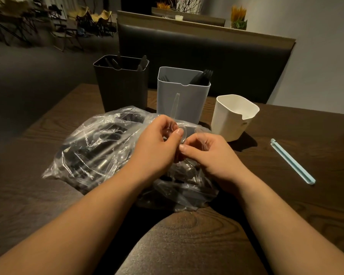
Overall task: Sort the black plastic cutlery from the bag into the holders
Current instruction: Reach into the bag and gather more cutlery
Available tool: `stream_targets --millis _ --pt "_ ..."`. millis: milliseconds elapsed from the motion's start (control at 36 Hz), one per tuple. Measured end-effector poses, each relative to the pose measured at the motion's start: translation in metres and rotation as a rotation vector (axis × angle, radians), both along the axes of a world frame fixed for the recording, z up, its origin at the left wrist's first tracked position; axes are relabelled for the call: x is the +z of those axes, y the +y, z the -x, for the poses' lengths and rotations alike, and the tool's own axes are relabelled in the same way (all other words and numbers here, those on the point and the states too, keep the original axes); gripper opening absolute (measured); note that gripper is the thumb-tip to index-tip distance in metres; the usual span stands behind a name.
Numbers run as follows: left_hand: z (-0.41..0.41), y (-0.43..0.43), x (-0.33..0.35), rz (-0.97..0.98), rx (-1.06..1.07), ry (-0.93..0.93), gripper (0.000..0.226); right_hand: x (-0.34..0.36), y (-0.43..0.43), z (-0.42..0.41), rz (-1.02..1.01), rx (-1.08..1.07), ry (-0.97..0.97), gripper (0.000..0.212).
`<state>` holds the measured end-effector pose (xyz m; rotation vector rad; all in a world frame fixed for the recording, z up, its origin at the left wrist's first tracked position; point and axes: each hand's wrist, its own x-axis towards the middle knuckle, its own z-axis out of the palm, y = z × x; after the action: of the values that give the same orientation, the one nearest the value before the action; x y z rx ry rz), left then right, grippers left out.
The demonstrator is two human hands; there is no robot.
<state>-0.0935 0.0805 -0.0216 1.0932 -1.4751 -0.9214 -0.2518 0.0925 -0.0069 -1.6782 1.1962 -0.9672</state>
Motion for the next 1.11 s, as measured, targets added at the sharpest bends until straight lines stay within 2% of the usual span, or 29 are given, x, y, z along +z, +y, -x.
stream_targets --millis 111,278,333,444,528,639,694,750,861,1000,1111 --pt "-0.001 0.0 0.0 0.014 -0.001 0.025 0.011 -0.004 0.0 -0.006 0.055 -0.06 -0.034 0.011" --pt "-0.001 0.001 0.001 -0.037 -0.064 0.066 0.011 -0.003 0.004 -0.014 0.029 -0.139 -0.216 0.012" --pt "0.001 0.002 -0.001 -0.032 -0.097 0.045 0.019 -0.003 0.005 -0.017 0.014 -0.192 -0.273 0.007" --pt "0.005 0.002 -0.006 -0.029 -0.104 0.017 0.031 0.005 0.004 -0.012 -0.107 -0.267 -0.354 0.009" --pt "0.004 0.0 -0.005 0.086 -0.048 -0.072 0.027 0.009 0.004 -0.006 -0.207 -0.247 -0.381 0.016" --pt "0.002 0.003 0.0 0.104 -0.015 -0.015 0.022 0.007 0.002 -0.005 -0.32 -0.194 -0.504 0.015" --pt "0.001 0.004 0.004 0.121 0.012 0.022 0.017 0.005 0.0 -0.005 -0.345 -0.173 -0.497 0.016" --pt "0.0 0.005 0.007 0.144 0.023 0.072 0.016 0.005 0.0 -0.003 -0.348 -0.177 -0.473 0.008" --pt "-0.002 0.01 0.013 0.181 0.004 0.119 0.022 0.006 -0.001 0.003 -0.352 -0.163 -0.454 0.003" --pt "-0.005 0.01 0.016 0.128 -0.067 -0.002 0.025 0.007 0.002 0.005 -0.334 -0.099 -0.388 0.024" --pt "-0.005 0.011 0.016 0.076 -0.111 -0.032 0.019 0.009 0.0 0.012 -0.451 0.013 -0.394 0.026"
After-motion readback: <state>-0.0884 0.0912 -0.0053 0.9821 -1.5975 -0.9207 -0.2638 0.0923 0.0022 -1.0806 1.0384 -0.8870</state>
